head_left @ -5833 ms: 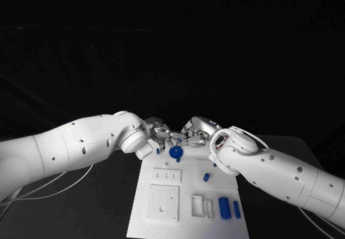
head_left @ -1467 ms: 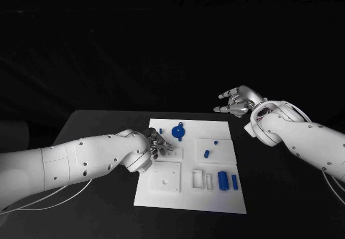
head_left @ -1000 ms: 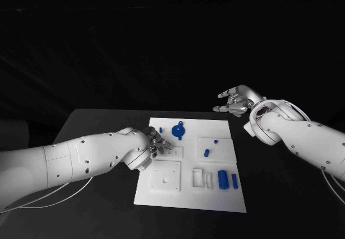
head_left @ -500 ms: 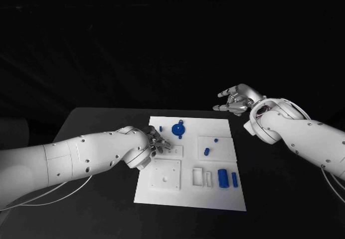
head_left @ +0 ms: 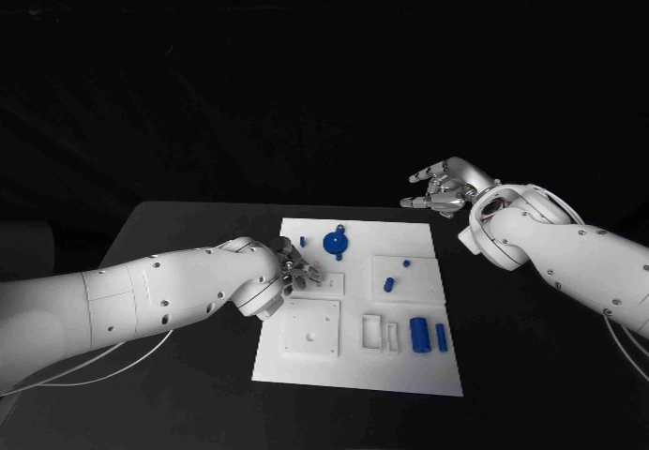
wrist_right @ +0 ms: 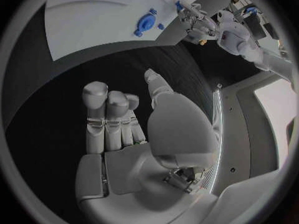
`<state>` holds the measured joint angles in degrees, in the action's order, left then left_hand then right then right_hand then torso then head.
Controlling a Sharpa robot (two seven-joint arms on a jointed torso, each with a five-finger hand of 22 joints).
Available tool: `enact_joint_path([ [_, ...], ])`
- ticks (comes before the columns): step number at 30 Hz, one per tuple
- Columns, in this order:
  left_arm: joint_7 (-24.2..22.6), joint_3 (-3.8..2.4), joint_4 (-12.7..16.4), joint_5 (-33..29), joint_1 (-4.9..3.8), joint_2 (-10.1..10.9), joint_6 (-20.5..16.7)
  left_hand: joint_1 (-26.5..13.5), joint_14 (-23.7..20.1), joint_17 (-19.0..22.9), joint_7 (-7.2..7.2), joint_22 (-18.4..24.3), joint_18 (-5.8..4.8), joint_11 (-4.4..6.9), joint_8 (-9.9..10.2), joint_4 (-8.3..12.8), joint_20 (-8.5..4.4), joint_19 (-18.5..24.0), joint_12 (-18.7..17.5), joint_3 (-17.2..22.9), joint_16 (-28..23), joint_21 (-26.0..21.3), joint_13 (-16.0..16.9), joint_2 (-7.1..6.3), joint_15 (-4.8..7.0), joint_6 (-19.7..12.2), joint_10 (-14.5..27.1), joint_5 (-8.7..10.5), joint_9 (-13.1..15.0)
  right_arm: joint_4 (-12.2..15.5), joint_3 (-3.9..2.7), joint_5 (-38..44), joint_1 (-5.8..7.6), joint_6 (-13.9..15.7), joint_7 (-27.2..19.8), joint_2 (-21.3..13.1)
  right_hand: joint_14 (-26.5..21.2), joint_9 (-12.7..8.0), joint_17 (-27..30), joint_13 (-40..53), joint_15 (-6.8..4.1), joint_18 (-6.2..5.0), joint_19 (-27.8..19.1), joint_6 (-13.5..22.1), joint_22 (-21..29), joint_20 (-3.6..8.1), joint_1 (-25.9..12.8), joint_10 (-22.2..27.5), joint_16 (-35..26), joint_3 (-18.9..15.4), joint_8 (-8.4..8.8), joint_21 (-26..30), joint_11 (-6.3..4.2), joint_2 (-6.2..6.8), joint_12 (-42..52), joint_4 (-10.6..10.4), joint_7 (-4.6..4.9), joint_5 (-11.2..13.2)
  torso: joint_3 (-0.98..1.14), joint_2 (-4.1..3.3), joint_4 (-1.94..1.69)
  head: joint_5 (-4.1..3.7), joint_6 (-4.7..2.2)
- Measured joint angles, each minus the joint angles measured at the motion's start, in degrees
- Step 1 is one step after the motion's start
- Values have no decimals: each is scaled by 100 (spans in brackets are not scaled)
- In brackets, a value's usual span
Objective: Assemble the parts on the task board
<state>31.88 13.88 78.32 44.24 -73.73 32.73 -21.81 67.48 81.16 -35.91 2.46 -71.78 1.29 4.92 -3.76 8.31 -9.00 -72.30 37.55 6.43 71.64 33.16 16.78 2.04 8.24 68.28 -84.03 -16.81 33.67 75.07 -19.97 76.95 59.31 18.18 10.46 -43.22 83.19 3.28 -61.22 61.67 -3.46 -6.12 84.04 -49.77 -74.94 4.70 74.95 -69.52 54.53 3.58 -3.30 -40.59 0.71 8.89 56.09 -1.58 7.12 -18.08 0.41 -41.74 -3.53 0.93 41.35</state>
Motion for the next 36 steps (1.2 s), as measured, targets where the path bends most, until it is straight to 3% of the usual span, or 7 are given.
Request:
enact_joint_path([
  [2, 4, 0, 0, 5, 1, -2, 12, 0, 0, 6, 0, -14, 0, 0, 5, 0, 0, 0, 0, 0, 0, 0, 0, 0, 0, 0, 0, 34, 132, -4, 0, 0, 0, -3, 1, 6, 0, 0, 0, 0, 0, 0, 0, 0, 0, 0, 0, 0, 0, 0, 0, 0, 0, 0, 0, 0, 0, 0, 0, -1, 1, 3, 3],
  [9, 15, 0, -2, 12, 3, -17, 68, 0, 0, 13, 0, -49, 1, -1, -19, -40, 0, 0, 0, -40, 0, -34, -1, 0, 0, 0, -1, 90, 168, -14, 0, -2, 0, -14, 2, 17, 0, 0, 0, 0, 0, 1, 0, 0, 1, 0, 0, 0, 0, 0, 0, 0, 0, 0, 0, 0, 0, 0, 3, -3, 1, 7, 18],
  [19, 23, 0, -25, 15, 6, -30, 152, -1, 0, -9, 0, -138, 0, -3, -19, -111, 0, -42, 27, -111, 43, -127, 15, -1, 0, 0, -3, 288, 585, -26, 0, -4, 0, -35, 5, 23, 0, 0, 0, 1, 0, 1, 0, 0, 1, 0, 0, 0, 0, 0, 0, 0, 0, 0, 0, 0, 0, 0, 3, -3, 4, 10, 32],
  [21, 23, 0, -34, 16, 6, -33, 166, -1, 0, -10, 0, -145, 1, -4, -19, -126, 0, -42, 27, -126, 43, -127, 15, -1, 0, 0, -4, 289, 752, -27, 0, -4, 0, -39, 6, 26, 0, 0, 0, 1, 0, 1, 0, 0, 1, 0, 0, 0, 0, 0, 0, 0, 0, 0, 0, 0, 0, 1, 4, -3, 4, 10, 32],
  [27, 26, 0, -62, 25, 7, -37, 184, -1, 0, -19, -1, -172, 0, -12, -43, -163, 0, -42, 49, -164, 65, -149, 21, -1, 0, 1, -11, 312, 843, -36, 0, -6, 0, -48, 6, 33, 0, 0, 0, 1, 0, 1, 0, 0, 1, 0, 0, 0, 0, 0, 0, 0, 0, 0, 0, 0, 0, 1, 4, -4, 3, 14, 32],
  [28, 26, 0, -66, 27, 7, -38, 185, -1, 0, -16, -1, -172, 1, -12, -42, -165, 0, -42, 49, -165, 65, -149, 21, -1, 0, 1, -11, 312, 985, -37, 0, -6, 0, -49, 6, 34, 0, 0, 0, 1, 0, 1, 0, 0, 1, 0, 0, 0, 0, 0, 0, 0, 0, 0, 0, 0, 0, 1, 4, -4, 3, 14, 32],
  [36, 30, 0, -86, 75, 7, -42, 186, -2, 0, -12, -1, -216, 1, -13, -42, -197, 0, -41, 49, -197, 65, -190, 20, -2, 0, 1, -13, 356, 1252, -43, 0, -9, 0, -56, 7, 38, 0, 0, 0, 2, 0, 1, 0, 0, 2, 0, 0, 0, 0, 0, 0, 0, 0, 0, 0, 0, 0, 5, 1, -7, 3, 19, 28],
])
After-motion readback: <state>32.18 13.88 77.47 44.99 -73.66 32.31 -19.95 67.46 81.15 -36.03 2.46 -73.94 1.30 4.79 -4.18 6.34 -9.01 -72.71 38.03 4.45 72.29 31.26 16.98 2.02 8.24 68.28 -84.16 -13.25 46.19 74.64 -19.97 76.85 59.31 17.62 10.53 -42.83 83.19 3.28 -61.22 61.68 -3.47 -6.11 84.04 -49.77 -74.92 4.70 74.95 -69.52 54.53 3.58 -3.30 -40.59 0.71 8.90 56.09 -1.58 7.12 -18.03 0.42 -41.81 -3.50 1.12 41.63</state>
